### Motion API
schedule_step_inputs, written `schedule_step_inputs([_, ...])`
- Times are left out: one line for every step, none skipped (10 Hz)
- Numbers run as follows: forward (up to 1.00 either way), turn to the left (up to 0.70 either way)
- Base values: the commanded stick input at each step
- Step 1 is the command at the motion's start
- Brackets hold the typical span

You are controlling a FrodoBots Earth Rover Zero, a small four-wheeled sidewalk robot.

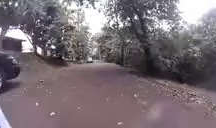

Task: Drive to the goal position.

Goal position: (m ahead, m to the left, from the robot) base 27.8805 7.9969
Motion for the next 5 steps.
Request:
schedule_step_inputs([0.85,0.0])
schedule_step_inputs([0.85,0.0])
schedule_step_inputs([0.85,0.0])
schedule_step_inputs([0.85,0.0])
schedule_step_inputs([0.85,0.0])
